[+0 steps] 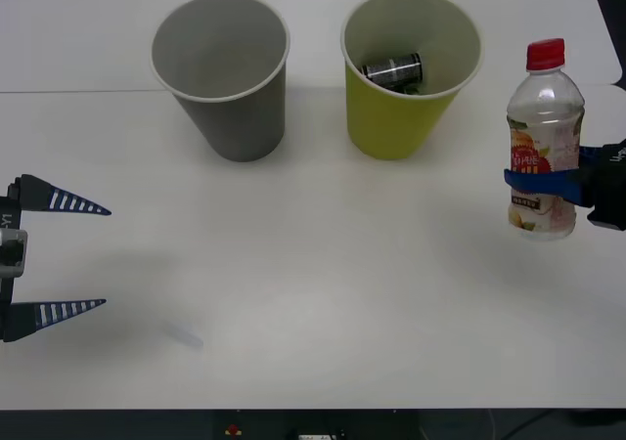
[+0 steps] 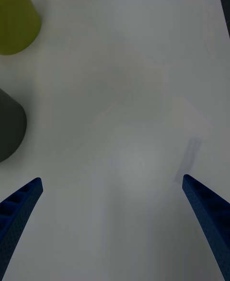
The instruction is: Put the can into the green bin and the plastic bottle into the gray bin
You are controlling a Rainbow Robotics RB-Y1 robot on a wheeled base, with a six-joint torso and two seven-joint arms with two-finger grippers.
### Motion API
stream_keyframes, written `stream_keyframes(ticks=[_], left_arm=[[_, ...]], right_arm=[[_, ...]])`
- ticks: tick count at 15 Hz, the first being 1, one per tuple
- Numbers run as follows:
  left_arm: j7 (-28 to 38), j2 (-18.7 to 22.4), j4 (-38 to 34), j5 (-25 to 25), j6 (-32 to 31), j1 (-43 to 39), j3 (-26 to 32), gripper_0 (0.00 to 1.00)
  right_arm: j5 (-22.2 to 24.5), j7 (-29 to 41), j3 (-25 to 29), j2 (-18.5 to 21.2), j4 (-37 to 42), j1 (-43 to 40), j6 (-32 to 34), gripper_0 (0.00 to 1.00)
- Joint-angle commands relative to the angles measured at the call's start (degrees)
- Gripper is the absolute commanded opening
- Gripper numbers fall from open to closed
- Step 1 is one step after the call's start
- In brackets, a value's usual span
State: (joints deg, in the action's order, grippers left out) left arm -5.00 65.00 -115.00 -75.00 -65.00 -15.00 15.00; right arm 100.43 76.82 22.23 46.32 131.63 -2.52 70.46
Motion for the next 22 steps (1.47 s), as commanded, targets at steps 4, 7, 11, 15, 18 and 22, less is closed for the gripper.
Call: stream_keyframes(ticks=[4,7,11,15,18,22], left_arm=[[0.0,0.0,0.0,0.0,0.0,0.0,0.0,1.0],[0.0,0.0,0.0,0.0,0.0,0.0,0.0,1.0],[0.0,0.0,0.0,0.0,0.0,0.0,0.0,1.0],[0.0,0.0,0.0,0.0,0.0,0.0,0.0,1.0],[0.0,0.0,0.0,0.0,0.0,0.0,0.0,1.0],[0.0,0.0,0.0,0.0,0.0,0.0,0.0,1.0]], right_arm=[[-0.1,2.9,-6.2,0.0,-5.5,19.9,13.0,0.0],[-2.1,2.9,-11.9,0.0,-10.2,29.2,13.0,0.0],[-2.2,2.9,-20.6,-0.3,-17.6,41.5,13.0,0.0],[-1.0,2.9,-27.4,-4.7,-28.9,54.6,13.0,0.0],[4.0,2.9,-31.3,-9.2,-35.9,62.4,13.0,0.0],[9.9,2.9,-35.3,-15.6,-45.9,71.0,13.0,0.0]])
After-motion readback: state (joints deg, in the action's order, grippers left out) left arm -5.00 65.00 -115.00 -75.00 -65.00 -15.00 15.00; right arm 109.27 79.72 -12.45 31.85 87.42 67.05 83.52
